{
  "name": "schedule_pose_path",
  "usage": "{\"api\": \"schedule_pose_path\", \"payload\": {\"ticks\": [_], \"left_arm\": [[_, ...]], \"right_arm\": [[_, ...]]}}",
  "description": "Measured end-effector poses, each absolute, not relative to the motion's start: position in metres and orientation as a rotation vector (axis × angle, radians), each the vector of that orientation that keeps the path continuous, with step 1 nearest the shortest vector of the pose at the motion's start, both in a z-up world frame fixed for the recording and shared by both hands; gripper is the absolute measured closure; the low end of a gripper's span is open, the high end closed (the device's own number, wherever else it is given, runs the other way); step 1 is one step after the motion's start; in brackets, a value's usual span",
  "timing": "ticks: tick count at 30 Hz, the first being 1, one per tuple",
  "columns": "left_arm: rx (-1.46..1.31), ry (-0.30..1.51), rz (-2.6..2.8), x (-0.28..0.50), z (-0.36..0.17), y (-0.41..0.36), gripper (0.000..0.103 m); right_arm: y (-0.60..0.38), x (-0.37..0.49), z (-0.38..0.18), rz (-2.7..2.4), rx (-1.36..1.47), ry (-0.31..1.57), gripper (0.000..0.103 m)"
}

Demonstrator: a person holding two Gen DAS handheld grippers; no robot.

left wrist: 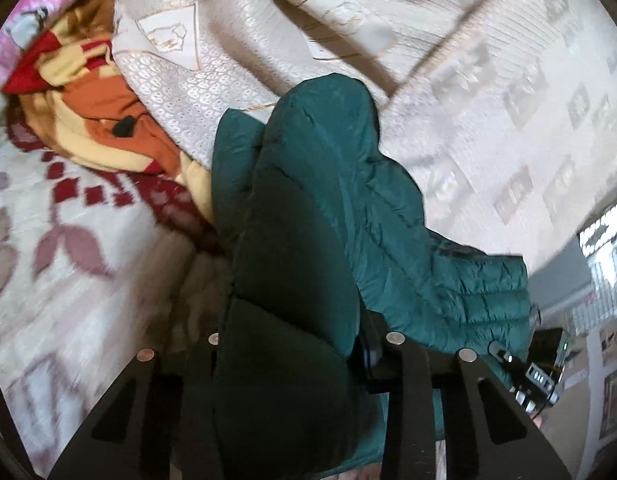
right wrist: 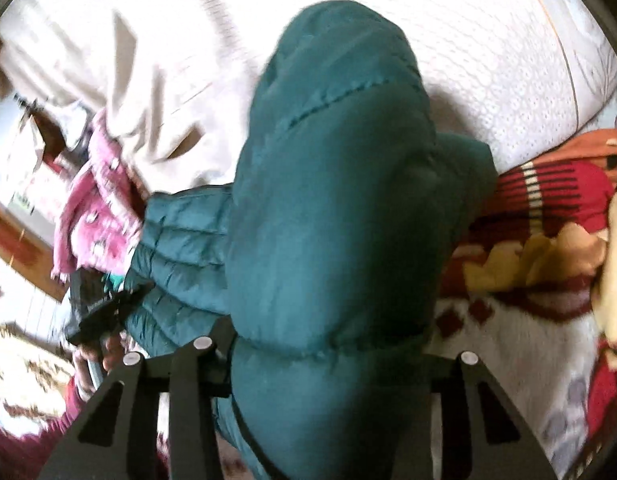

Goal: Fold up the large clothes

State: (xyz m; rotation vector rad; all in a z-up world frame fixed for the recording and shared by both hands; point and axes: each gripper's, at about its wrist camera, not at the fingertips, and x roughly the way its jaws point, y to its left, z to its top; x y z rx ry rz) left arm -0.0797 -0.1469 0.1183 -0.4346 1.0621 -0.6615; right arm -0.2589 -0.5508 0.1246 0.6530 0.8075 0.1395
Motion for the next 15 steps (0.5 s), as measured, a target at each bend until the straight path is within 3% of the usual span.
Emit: {"api": "schedule_pose_path", "payload": {"ticks": [7, 10, 12, 15], "left_arm": [[-0.332, 1.118, -0.617, -0.137, 0.135, -0.101, 0.099], [-0.29, 1.157, -0.515, -0.142, 0.113, -0.092, 0.079], [-0.26, 1.144, -0.456, -0.145, 0.102, -0.09, 0.057], [-0.199, 1.07, -0.397, -0.157, 0.111, -0.093, 0.055]], "right_arm": [[-0.513, -0.32, 0.123, 0.165, 0.715, 0.864, 0.055], [-0.495, -0.333, 0.108, 0.023, 0.606, 0.935, 0.039], [-0.488, -0.329, 0.09, -0.085, 0.54, 0.988, 0.018], [-0.487, -0.332, 0.084, -0.14, 0.53, 0.967, 0.014]]}}
